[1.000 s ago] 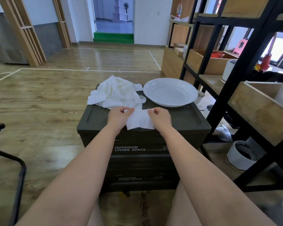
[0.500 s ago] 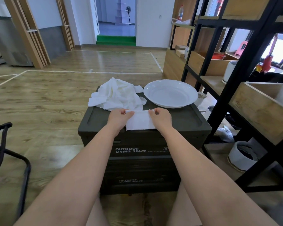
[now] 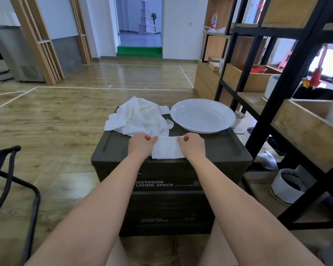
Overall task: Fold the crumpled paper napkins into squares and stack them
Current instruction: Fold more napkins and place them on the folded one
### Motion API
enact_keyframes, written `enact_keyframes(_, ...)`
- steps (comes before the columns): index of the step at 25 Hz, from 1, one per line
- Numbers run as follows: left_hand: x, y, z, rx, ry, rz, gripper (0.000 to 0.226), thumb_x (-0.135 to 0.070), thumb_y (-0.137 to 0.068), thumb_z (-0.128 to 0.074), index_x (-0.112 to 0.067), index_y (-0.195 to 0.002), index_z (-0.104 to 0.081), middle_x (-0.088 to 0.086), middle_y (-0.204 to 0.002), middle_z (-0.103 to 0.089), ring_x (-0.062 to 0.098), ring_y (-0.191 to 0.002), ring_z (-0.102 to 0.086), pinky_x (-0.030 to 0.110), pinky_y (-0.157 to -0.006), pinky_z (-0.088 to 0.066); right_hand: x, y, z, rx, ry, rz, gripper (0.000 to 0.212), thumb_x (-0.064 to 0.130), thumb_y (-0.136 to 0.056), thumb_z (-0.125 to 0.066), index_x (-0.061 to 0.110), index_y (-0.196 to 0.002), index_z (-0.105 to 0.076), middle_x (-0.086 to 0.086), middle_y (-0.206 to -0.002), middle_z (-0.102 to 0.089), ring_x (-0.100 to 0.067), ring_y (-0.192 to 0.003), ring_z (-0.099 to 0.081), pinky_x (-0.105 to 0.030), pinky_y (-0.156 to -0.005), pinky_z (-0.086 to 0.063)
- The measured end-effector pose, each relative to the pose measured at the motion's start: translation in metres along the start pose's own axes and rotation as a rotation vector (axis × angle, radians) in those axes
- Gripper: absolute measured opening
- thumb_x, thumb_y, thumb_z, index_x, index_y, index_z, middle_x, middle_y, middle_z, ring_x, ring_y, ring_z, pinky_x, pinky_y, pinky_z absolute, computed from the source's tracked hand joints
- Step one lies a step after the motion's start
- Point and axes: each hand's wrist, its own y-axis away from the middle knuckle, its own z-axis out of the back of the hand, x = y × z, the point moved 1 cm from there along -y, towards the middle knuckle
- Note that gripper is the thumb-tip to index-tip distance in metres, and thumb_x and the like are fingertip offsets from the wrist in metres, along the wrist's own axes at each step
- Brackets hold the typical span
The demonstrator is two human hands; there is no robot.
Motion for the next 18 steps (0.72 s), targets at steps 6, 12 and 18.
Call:
enact_keyframes(6,0.005,0.006,0.003,-0.009,-0.118,-0.055,0.022,-0.037,-0.091,-0.057,-0.019,-0.078,-0.056,-0.011,-0.071,-0.051,0.008,-0.071,-0.047,0.024,-0.062,-0.033,0.0,0.014,-0.001,-0.004,0.061,-0.01,0.026,0.026,-0.091,-0.053,0.018,-0.067,-0.051,0.004,-0.064,-0.05,-0.008,-0.058,-0.046,-0.021,-0.049,-0.03)
enact_keyframes(12,0.006,0.014,0.006,0.027,-0.217,-0.07,0.031,-0.037,-0.092,-0.055,-0.02,-0.068,-0.049,-0.006,-0.065,-0.052,0.008,-0.062,-0.047,0.025,-0.053,-0.031,-0.002,0.021,-0.001,-0.005,0.059,-0.037,0.019,0.027,-0.091,-0.052,0.016,-0.078,-0.058,0.005,-0.072,-0.053,-0.014,-0.071,-0.051,-0.025,-0.06,-0.035)
enact_keyframes(18,0.009,0.02,0.005,-0.014,-0.184,-0.077,0.027,-0.038,-0.09,-0.058,-0.022,-0.071,-0.049,-0.006,-0.073,-0.055,0.013,-0.071,-0.052,0.026,-0.062,-0.036,-0.006,0.025,-0.004,-0.041,0.074,-0.027,0.017,0.026,-0.089,-0.051,0.015,-0.082,-0.061,0.007,-0.071,-0.052,-0.013,-0.066,-0.045,-0.025,-0.052,-0.031)
